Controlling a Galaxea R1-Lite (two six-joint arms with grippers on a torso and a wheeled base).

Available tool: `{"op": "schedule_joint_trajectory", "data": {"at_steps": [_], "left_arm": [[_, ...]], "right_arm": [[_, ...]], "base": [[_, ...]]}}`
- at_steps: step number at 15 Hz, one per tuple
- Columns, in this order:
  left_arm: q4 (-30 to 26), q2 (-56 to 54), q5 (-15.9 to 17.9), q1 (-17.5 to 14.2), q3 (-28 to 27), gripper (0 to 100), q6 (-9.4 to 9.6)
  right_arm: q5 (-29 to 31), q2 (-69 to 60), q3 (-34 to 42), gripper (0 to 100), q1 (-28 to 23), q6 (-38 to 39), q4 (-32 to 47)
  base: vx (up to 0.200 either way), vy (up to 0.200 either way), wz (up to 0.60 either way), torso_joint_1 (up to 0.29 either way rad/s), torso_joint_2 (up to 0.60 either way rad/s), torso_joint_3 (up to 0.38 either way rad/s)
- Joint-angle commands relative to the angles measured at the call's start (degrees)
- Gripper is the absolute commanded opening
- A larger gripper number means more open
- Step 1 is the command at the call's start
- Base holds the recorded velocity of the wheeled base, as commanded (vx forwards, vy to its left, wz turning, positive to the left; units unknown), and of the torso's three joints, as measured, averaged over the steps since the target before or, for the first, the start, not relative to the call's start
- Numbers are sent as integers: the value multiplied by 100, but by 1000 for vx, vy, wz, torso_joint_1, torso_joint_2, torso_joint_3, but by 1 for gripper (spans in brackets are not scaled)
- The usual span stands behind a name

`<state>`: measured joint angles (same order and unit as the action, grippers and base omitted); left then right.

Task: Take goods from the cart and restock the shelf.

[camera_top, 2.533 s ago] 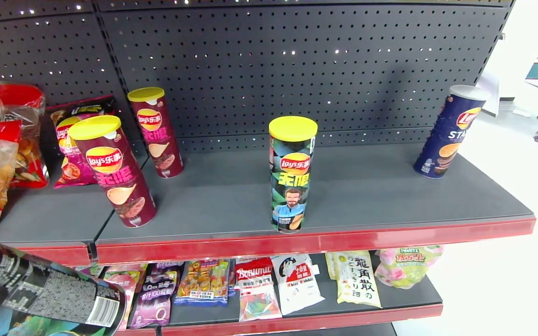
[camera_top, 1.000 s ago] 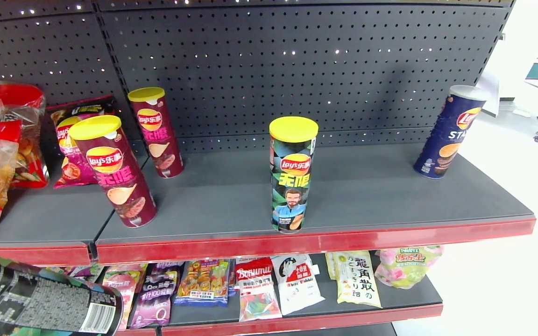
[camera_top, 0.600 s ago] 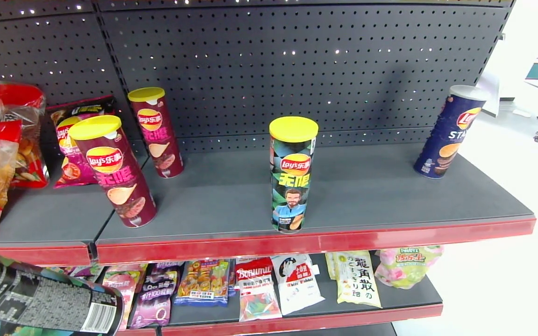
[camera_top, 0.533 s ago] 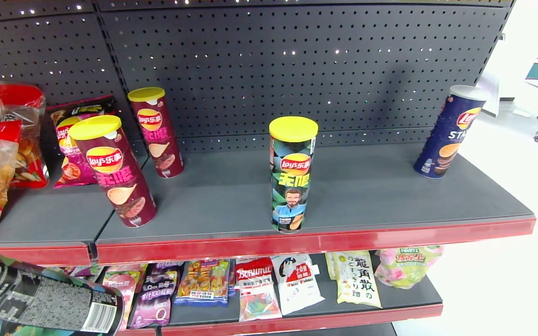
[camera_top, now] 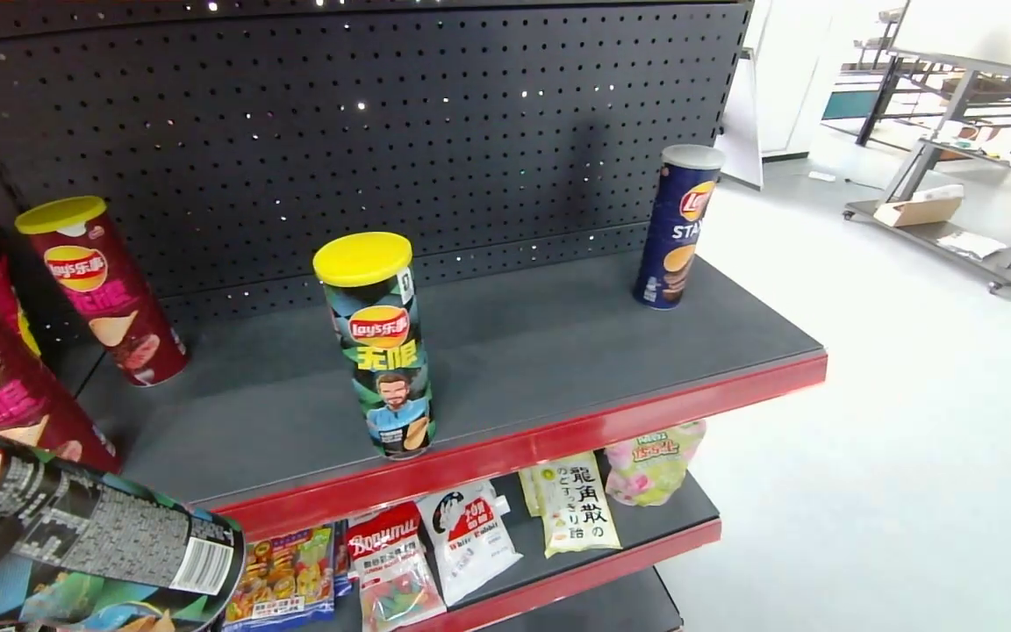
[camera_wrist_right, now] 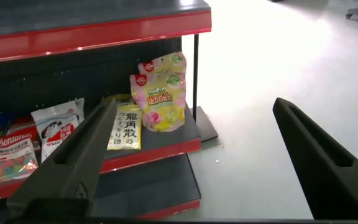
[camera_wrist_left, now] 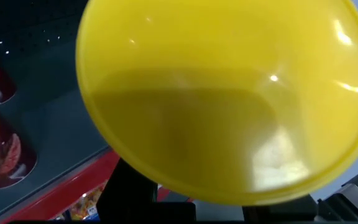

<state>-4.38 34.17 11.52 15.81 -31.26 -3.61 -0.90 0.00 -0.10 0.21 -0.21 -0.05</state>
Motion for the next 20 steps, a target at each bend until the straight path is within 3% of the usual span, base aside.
{"op": "schedule_joint_trajectory", "data": {"at_steps": [1,6,13,15,16,17,20], "left_arm": [[7,266,-18,-17,-179,0,-17],[-2,1373,-343,-34,-1102,0,-26],[-11,3096,-352,-87,-1981,0,88],[-2,3474,-317,-465,-2104,0,730],[16,3579,-291,-614,-2139,0,879],[16,3772,-229,-773,-2306,0,976],[95,4379,-89,-948,-2649,0,985]], "right_arm": [[-6,9,1,100,6,3,-4],[-6,0,10,100,6,3,-4],[-6,9,1,100,6,3,-4],[-6,9,1,100,6,3,-4],[-6,9,1,100,6,3,-4],[-6,9,1,100,6,3,-4],[-6,9,1,100,6,3,-4]], "base": [[0,0,0,0,0,0],[0,0,0,0,0,0],[0,0,0,0,0,0],[0,0,0,0,0,0],[0,0,0,0,0,0],[0,0,0,0,0,0],[0,0,0,0,0,0]]}}
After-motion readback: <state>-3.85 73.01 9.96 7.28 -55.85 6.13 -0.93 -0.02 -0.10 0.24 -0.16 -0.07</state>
